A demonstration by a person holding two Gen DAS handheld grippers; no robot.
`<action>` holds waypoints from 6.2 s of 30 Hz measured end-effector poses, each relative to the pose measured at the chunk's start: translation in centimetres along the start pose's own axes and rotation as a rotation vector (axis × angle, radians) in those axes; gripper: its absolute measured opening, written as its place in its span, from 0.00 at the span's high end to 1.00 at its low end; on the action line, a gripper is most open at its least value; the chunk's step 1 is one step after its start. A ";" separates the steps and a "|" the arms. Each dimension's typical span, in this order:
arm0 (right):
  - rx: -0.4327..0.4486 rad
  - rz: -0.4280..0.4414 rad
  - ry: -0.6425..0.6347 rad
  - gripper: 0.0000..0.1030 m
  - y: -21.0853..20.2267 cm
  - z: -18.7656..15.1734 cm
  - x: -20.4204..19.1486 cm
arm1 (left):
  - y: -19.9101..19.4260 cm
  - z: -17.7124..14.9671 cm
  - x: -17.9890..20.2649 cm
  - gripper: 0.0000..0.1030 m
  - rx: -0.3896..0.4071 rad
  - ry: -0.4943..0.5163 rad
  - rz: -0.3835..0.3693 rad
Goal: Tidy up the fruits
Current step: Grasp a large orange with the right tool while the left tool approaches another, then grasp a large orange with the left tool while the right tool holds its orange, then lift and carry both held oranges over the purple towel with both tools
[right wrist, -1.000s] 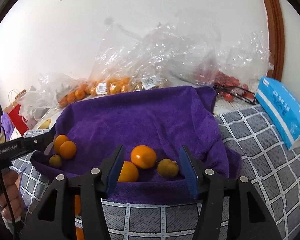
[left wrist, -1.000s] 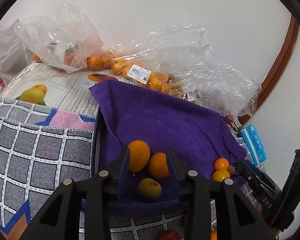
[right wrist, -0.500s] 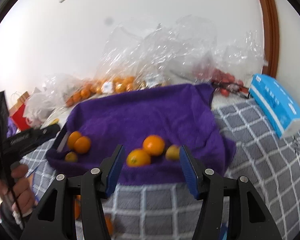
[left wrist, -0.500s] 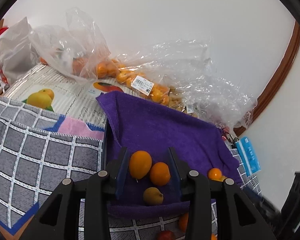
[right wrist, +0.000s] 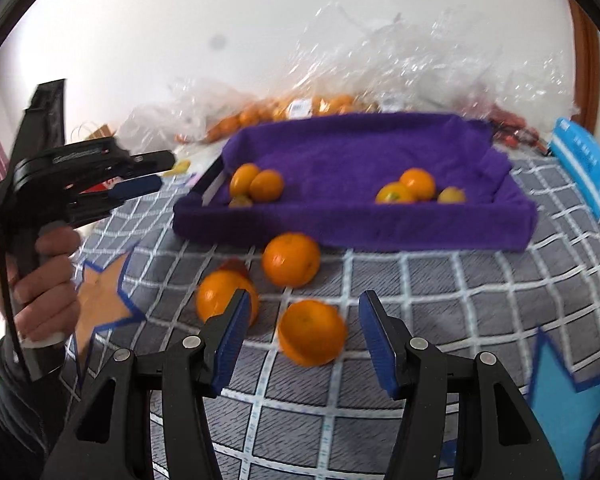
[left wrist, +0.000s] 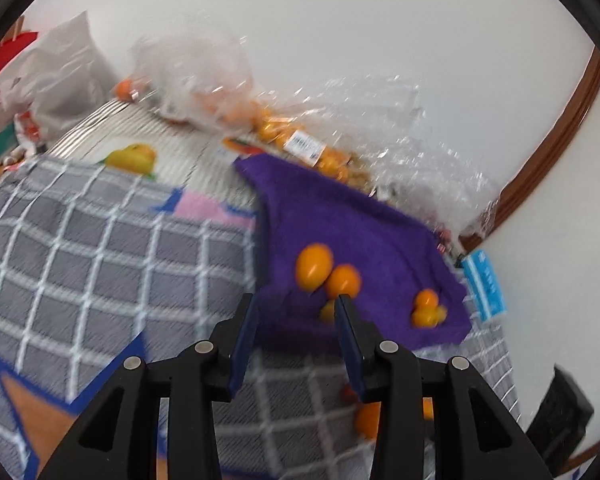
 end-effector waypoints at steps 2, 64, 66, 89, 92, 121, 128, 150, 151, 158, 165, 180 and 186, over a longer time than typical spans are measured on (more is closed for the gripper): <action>-0.022 -0.025 -0.009 0.45 1.1 -0.2 -0.2 | -0.3 -1.4 -0.9 0.63 -0.019 0.000 0.028; -0.038 -0.102 0.070 0.60 0.2 -1.7 7.8 | 3.2 -6.9 1.8 0.56 -0.061 0.161 0.163; -0.041 -0.118 0.063 0.59 0.3 -1.8 7.7 | 3.2 -6.9 1.7 0.54 -0.064 0.163 0.148; -0.061 -0.162 0.012 0.49 0.7 -1.7 6.7 | 3.0 -7.0 1.0 0.57 -0.054 0.138 0.108; -0.060 -0.181 0.013 0.53 0.7 -1.7 6.7 | 2.8 -7.2 0.8 0.61 -0.056 0.131 0.076; 0.088 -0.053 0.109 0.60 -2.2 -2.3 8.6 | 0.4 -7.7 0.8 0.61 0.083 0.122 0.071; 0.076 -0.072 0.132 0.60 -2.2 -2.0 8.9 | 0.1 -7.8 1.0 0.61 0.103 0.123 0.083; 0.151 -0.028 0.059 0.60 -7.6 3.7 4.7 | -4.5 -3.0 6.0 0.61 0.117 0.163 -0.021; 0.155 -0.023 0.058 0.60 -7.6 3.8 4.6 | -4.6 -2.8 6.0 0.61 0.120 0.166 -0.013; 0.164 -0.009 0.052 0.60 -6.7 5.0 4.8 | -3.5 -0.8 5.4 0.61 0.141 0.157 0.042; 0.203 -0.002 0.082 0.60 -6.9 7.2 6.1 | -2.3 1.7 6.0 0.61 0.151 0.145 0.053; 0.265 -0.041 0.100 0.60 -5.1 12.6 8.2 | 1.7 6.6 7.8 0.61 0.141 0.109 0.023; 0.213 -0.046 0.124 0.60 -1.6 12.3 9.7 | 4.6 5.8 7.1 0.61 0.142 0.114 0.029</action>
Point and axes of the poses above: each gripper's, at about its wrist camera, not at the fingertips, and y roughly the way its jaws point, x to its right, z to its top, the point moved 2 cm from there along y, roughly the way its jaws point, and after that the axes turned 14 degrees about -x, right-handed, at the moved point
